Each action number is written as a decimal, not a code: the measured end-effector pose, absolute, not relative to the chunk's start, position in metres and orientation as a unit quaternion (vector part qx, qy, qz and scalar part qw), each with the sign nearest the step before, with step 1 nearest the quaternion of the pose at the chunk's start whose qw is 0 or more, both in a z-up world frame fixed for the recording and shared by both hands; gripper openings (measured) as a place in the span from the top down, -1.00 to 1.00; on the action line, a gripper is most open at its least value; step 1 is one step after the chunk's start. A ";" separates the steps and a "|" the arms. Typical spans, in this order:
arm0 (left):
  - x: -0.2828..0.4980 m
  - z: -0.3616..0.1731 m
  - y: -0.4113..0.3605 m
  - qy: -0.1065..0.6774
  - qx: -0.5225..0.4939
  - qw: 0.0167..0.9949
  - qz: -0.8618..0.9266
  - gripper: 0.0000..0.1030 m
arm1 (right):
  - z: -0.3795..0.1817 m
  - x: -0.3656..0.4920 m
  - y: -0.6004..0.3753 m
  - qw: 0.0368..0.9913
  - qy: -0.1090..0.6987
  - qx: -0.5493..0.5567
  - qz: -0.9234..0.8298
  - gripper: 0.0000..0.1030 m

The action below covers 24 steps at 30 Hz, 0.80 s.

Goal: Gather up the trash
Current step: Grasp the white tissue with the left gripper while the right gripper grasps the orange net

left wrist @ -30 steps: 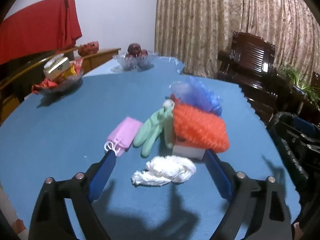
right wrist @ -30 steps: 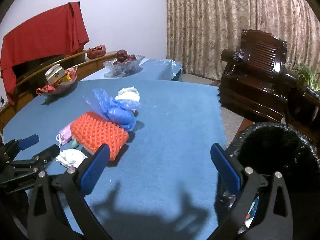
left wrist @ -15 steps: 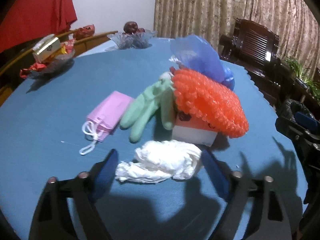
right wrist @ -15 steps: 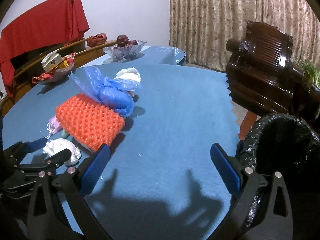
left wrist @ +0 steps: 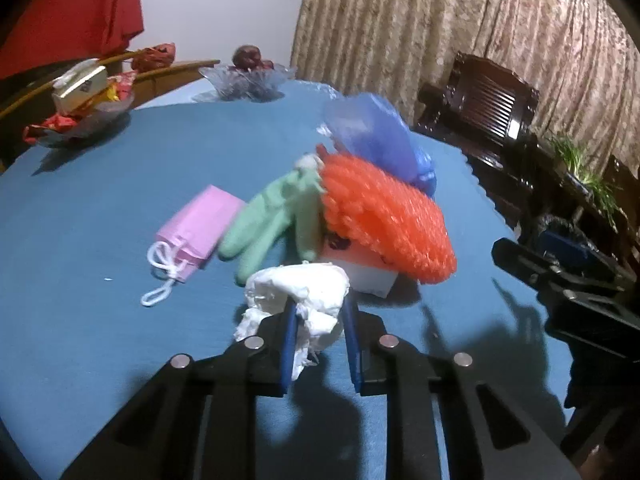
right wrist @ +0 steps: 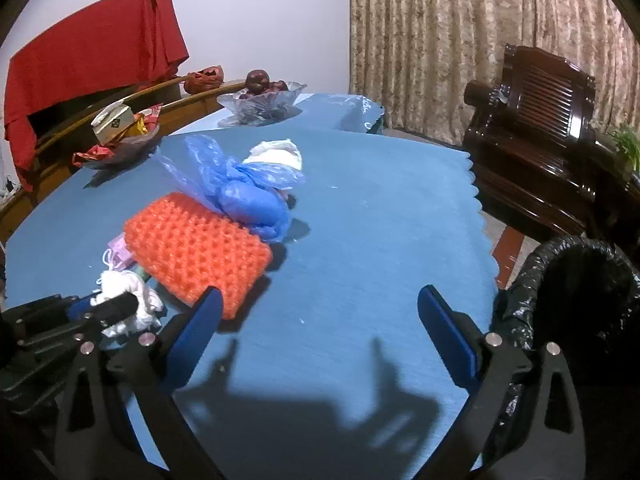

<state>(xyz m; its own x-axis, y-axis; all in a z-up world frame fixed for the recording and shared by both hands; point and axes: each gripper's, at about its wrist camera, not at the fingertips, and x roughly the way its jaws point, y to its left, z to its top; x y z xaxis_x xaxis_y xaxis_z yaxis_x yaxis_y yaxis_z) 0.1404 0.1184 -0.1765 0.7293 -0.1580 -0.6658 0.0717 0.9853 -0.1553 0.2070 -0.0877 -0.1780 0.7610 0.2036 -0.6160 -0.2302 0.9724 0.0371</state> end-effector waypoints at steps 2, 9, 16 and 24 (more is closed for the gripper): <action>0.136 -0.170 0.124 0.355 -0.062 0.931 -0.055 0.59 | -0.177 0.208 -0.084 0.938 0.324 -0.022 0.119 -0.82; 0.137 -0.156 0.138 0.334 -0.050 0.941 -0.029 0.59 | -0.178 0.218 -0.062 0.935 0.331 -0.024 0.127 -0.63; 0.142 -0.153 0.145 0.328 -0.047 0.943 -0.020 0.59 | -0.185 0.233 -0.044 0.927 0.347 -0.020 0.141 -0.63; 0.140 -0.153 0.148 0.326 -0.048 0.944 -0.016 0.59 | -0.187 0.242 -0.031 0.914 0.362 -0.002 0.181 -0.31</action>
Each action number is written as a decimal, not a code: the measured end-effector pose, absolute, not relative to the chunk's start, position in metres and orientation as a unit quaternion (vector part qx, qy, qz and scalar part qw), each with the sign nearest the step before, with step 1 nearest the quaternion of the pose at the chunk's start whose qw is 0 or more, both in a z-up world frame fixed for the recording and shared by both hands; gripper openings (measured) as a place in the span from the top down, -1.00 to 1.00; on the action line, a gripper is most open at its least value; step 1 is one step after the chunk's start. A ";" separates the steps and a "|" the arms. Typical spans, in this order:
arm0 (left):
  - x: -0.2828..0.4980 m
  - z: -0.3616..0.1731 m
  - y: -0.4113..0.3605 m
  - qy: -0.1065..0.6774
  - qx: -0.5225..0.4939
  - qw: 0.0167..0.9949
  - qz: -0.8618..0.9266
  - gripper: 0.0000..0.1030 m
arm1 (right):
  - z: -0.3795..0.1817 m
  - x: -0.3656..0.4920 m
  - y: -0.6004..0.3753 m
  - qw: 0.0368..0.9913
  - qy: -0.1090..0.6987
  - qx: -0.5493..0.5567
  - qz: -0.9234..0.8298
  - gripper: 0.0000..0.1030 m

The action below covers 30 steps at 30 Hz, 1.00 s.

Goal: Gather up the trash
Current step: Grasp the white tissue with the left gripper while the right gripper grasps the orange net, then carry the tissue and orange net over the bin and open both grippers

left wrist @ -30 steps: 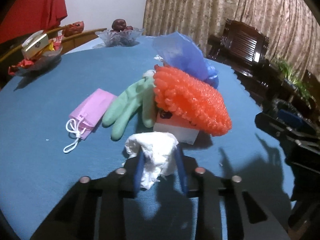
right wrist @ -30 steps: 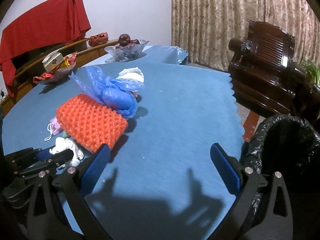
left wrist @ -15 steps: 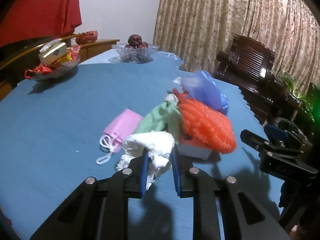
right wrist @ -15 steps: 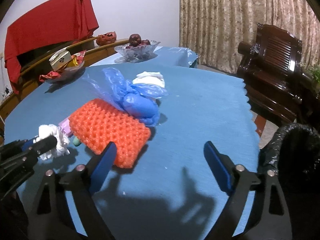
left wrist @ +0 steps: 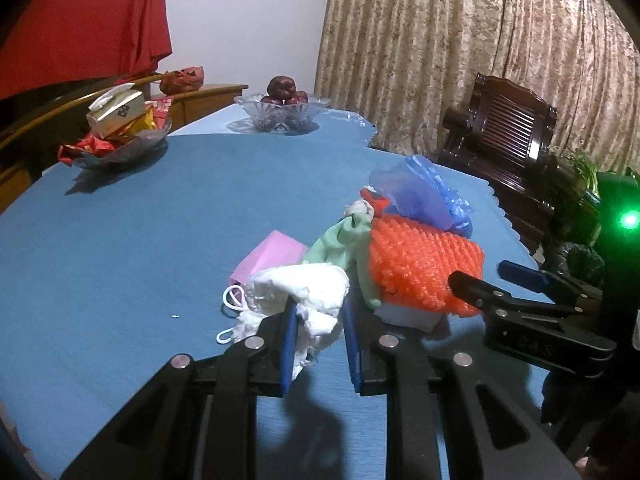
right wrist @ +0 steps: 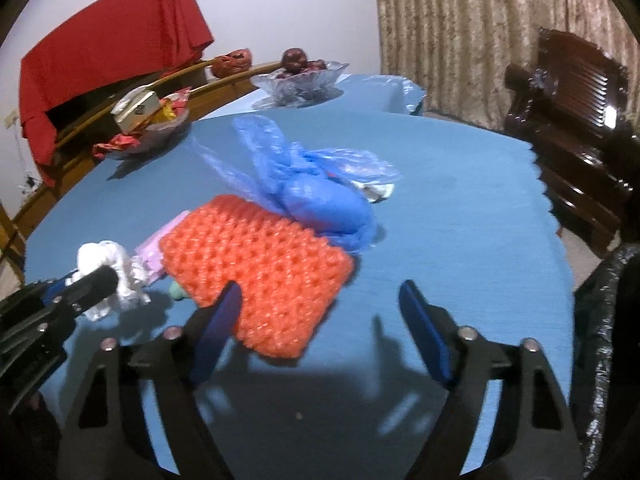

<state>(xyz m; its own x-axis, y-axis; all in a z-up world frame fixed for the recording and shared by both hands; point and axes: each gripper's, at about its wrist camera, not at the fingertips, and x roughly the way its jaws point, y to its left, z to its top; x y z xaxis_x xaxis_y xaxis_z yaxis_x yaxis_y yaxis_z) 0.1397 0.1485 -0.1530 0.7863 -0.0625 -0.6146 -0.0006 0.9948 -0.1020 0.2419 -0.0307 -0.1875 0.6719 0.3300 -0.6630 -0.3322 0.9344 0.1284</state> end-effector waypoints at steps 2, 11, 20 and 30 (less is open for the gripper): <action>0.140 -0.153 0.149 0.326 -0.048 0.944 -0.016 0.59 | -0.186 0.240 -0.028 0.910 0.363 -0.001 0.198 -0.06; 0.135 -0.144 0.143 0.320 -0.044 0.946 -0.016 0.59 | -0.174 0.231 -0.026 0.907 0.356 0.000 0.226 0.75; 0.133 -0.129 0.137 0.308 -0.039 0.950 -0.020 0.59 | -0.152 0.209 -0.038 0.913 0.335 -0.005 0.232 0.78; 0.123 -0.106 0.120 0.289 -0.038 0.956 -0.039 0.59 | -0.120 0.184 -0.065 0.923 0.312 0.006 0.225 0.78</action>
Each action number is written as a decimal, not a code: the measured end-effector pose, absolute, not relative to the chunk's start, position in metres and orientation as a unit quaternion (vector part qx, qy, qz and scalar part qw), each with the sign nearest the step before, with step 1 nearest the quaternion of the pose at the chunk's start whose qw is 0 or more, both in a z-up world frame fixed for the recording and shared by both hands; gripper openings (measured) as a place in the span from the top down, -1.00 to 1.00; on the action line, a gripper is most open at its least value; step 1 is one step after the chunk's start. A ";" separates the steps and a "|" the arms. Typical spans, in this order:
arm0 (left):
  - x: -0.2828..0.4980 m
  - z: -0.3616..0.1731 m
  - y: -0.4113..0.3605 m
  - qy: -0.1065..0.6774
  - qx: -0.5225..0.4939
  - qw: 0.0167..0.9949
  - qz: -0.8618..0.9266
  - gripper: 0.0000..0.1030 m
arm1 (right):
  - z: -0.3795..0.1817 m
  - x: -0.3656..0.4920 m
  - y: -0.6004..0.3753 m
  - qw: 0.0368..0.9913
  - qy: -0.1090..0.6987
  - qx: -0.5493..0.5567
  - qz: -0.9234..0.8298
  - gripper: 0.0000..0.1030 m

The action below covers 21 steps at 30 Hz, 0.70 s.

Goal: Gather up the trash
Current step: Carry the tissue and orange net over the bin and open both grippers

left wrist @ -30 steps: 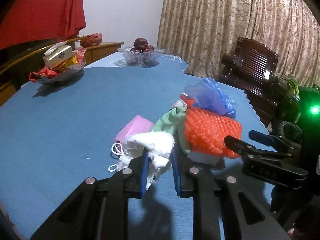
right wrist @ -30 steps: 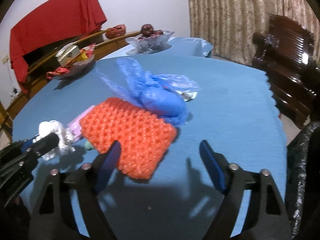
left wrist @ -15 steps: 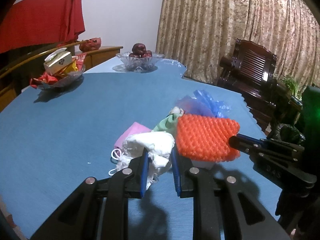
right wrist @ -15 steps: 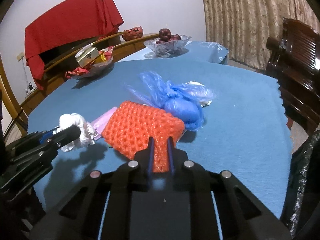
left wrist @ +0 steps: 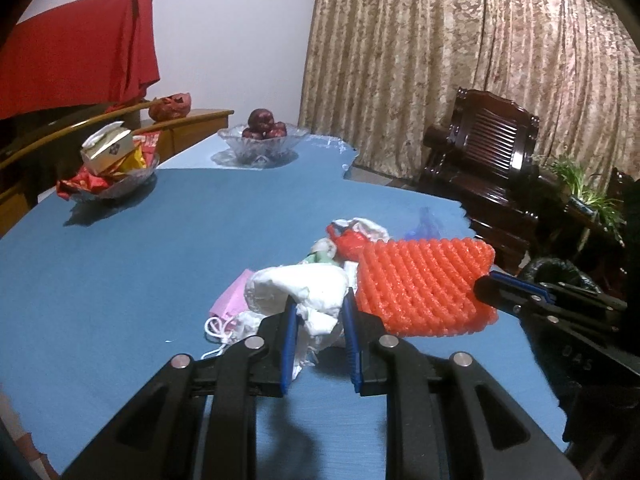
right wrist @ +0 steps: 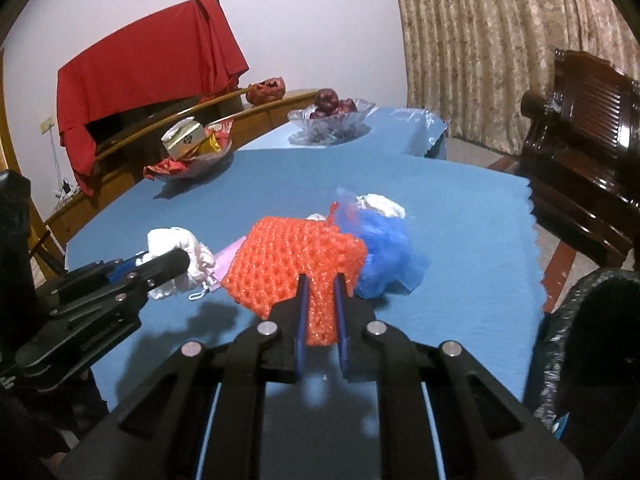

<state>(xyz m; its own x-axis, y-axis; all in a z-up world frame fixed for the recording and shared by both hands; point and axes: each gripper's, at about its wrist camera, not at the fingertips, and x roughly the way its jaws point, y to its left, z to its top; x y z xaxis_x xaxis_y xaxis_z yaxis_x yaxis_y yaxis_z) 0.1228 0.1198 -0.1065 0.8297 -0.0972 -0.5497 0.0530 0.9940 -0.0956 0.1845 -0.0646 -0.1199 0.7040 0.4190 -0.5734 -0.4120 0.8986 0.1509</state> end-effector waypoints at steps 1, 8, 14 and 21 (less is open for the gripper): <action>0.122 -0.105 0.118 0.287 -0.037 0.956 -0.042 0.59 | -0.116 0.181 -0.068 0.925 0.309 0.005 0.222 0.78; 0.115 -0.089 0.092 0.277 -0.034 0.958 -0.068 0.59 | -0.095 0.159 -0.098 0.936 0.290 0.010 0.200 0.78; 0.110 -0.078 0.061 0.267 -0.025 0.958 -0.097 0.59 | -0.087 0.144 -0.126 0.943 0.284 0.015 0.175 0.78; 0.104 -0.068 0.023 0.259 -0.020 0.956 -0.137 0.59 | -0.081 0.126 -0.166 0.951 0.277 0.022 0.134 0.78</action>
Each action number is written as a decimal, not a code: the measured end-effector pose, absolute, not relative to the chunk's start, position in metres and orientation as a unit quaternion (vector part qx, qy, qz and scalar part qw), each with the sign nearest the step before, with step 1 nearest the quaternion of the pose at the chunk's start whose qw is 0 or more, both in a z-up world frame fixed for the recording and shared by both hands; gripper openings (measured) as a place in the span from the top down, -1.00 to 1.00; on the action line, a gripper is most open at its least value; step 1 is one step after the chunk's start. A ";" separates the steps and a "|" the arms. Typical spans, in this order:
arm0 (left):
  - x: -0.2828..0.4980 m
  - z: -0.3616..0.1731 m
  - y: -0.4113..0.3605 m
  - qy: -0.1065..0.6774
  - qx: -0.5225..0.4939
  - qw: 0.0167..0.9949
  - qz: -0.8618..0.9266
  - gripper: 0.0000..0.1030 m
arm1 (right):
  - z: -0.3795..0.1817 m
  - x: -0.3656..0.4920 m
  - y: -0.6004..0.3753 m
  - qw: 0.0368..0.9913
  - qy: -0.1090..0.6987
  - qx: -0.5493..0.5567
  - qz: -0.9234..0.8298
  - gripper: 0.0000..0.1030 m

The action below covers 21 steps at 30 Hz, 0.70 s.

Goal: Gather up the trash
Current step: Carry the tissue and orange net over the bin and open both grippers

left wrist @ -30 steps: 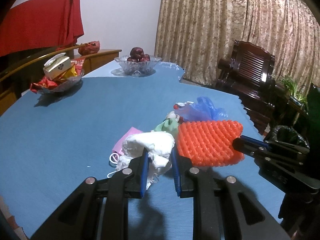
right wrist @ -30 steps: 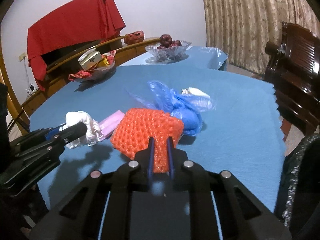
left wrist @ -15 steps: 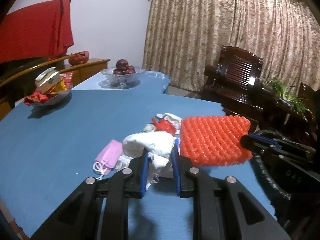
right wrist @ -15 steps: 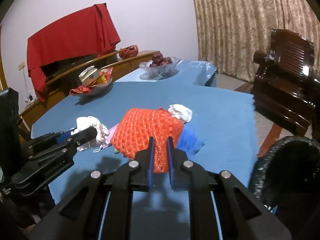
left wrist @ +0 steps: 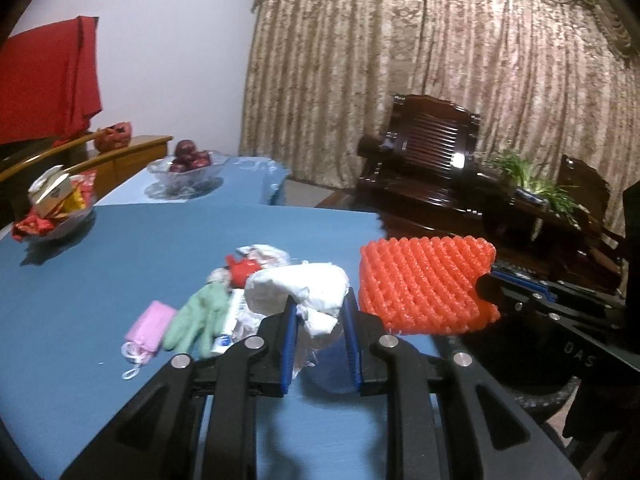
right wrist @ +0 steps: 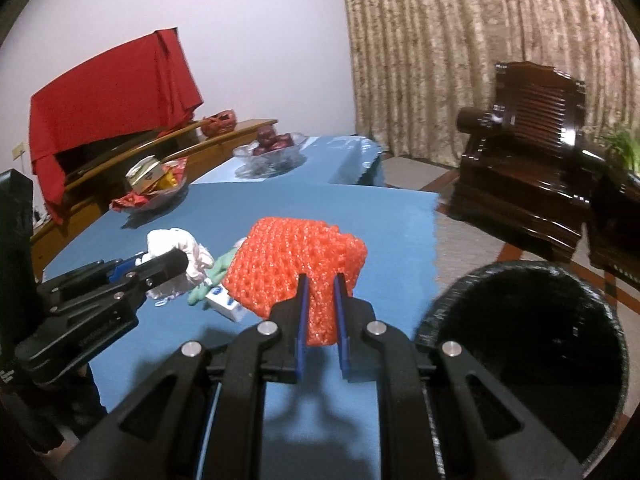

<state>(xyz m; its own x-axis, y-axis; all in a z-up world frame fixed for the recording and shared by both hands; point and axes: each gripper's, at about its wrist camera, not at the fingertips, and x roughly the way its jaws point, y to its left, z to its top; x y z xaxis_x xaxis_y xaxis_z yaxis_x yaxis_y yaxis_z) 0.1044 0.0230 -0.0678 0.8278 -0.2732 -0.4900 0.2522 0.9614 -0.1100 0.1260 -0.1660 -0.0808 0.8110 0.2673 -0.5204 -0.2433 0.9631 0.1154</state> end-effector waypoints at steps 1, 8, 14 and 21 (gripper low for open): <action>0.105 -0.066 0.017 0.258 -0.019 0.955 -0.144 0.59 | -0.081 0.123 -0.171 0.952 0.276 0.022 0.129 0.78; 0.107 -0.062 -0.028 0.256 -0.017 0.947 -0.191 0.59 | -0.078 0.104 -0.216 0.958 0.274 0.025 0.075 0.78; 0.108 -0.063 -0.067 0.254 -0.009 0.940 -0.227 0.59 | -0.081 0.090 -0.254 0.960 0.277 0.026 0.030 0.78; 0.113 -0.067 -0.116 0.258 0.007 0.928 -0.270 0.59 | -0.091 0.079 -0.296 0.958 0.283 0.033 -0.014 0.78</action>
<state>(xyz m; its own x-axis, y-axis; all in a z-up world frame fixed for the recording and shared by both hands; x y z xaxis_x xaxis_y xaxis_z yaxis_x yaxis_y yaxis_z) 0.1127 -0.1158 -0.0666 0.7211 -0.4967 -0.4829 0.5042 0.8544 -0.1259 0.0786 -0.2963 -0.0907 0.8393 -0.0088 -0.5436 0.0466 0.9974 0.0557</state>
